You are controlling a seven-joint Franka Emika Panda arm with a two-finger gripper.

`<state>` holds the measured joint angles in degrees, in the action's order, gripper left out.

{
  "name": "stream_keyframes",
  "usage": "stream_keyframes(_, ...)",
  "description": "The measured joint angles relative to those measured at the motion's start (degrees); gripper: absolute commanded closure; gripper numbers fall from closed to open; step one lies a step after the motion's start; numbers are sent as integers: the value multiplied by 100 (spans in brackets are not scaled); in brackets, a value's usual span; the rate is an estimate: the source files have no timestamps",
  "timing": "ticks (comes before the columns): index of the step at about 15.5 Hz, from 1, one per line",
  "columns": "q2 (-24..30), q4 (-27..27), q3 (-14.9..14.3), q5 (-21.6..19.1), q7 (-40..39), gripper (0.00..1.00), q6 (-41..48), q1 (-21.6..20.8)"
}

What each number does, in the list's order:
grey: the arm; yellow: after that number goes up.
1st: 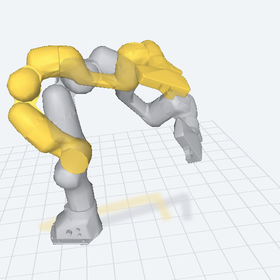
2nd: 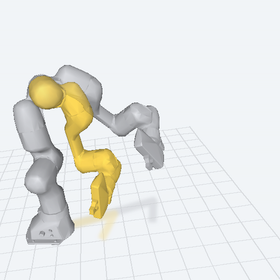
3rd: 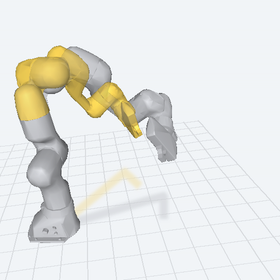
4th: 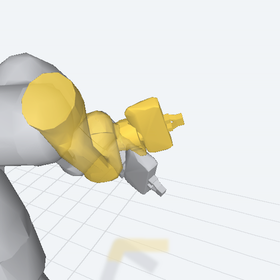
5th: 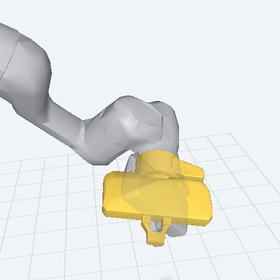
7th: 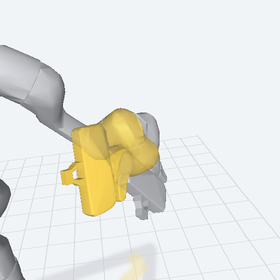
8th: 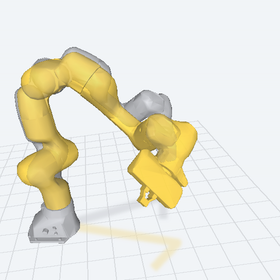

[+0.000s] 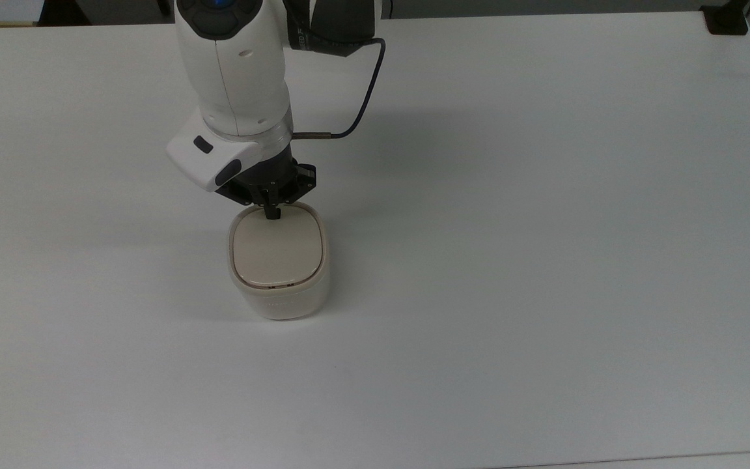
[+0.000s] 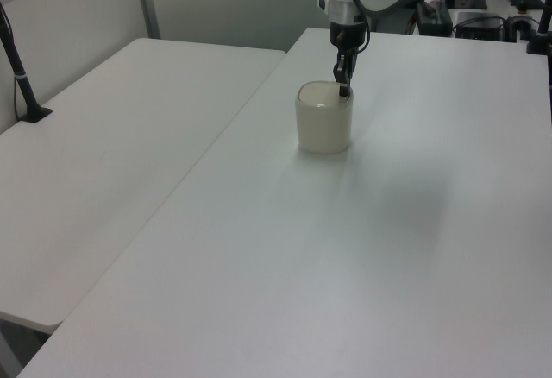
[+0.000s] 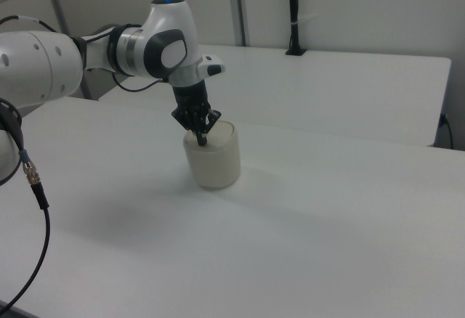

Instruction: Open the trash bin

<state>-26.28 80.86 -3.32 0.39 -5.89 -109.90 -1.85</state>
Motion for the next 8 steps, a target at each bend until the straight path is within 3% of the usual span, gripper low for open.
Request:
stream_keyframes(5, 59, -68, 1, -4, -1, 100, 37, -26)
stream_keyframes(7, 367, -126, 1, -5, 0, 100, 567, -50)
stream_keyframes(8, 535, -131, 1, -5, 0, 75, 804, -51)
